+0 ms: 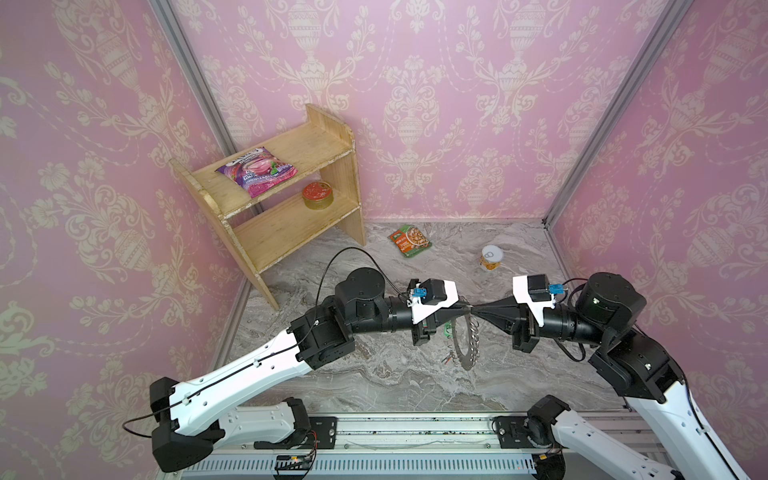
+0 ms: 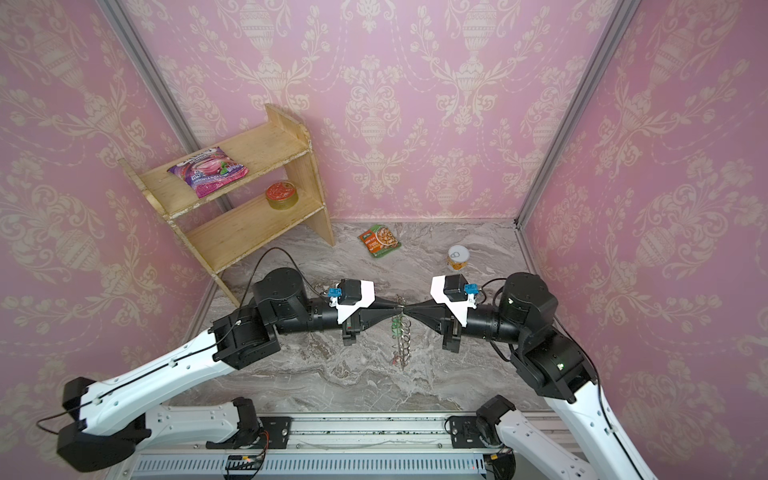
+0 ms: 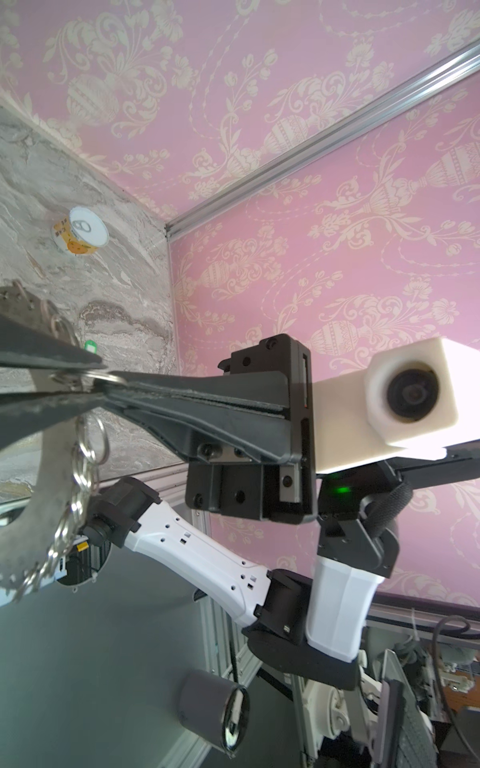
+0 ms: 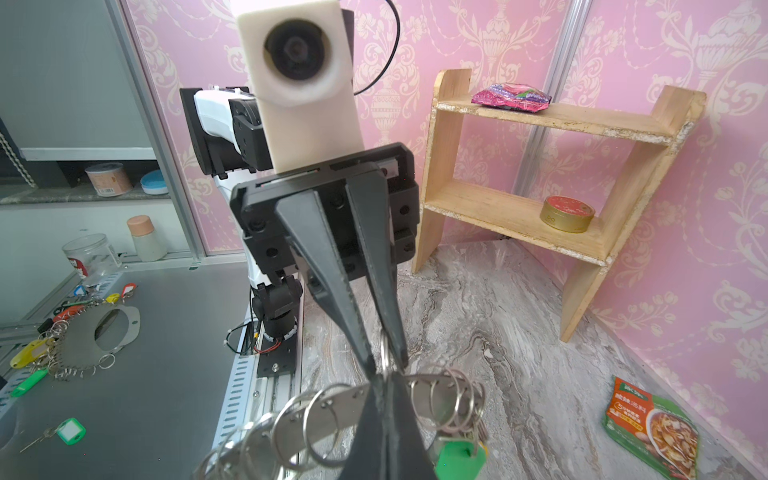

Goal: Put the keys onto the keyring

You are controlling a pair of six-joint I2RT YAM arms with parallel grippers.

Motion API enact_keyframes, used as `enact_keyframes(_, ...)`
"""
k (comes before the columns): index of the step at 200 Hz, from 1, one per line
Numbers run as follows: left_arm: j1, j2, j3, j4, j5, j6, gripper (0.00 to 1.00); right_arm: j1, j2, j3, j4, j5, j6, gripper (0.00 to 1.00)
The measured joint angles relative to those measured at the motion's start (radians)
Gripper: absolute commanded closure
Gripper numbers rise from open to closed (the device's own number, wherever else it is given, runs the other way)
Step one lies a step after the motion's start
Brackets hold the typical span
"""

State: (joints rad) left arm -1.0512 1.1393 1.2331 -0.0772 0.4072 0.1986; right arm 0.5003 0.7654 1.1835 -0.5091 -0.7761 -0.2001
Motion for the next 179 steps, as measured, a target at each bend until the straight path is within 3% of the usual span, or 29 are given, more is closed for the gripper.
enact_keyframes(23, 0.000, -0.034, 0.000, -0.057, -0.053, 0.007, 0.59, 0.000, 0.061, 0.114, -0.140, 0.029, -0.050, 1.00)
enact_keyframes(86, 0.000, -0.056, 0.072, -0.232, -0.133, 0.036, 0.70, 0.001, 0.182, 0.264, -0.422, 0.095, -0.164, 1.00)
enact_keyframes(179, 0.000, 0.079, 0.181, -0.352, -0.098, 0.100, 0.71, 0.038, 0.226, 0.315, -0.526, 0.121, -0.222, 1.00)
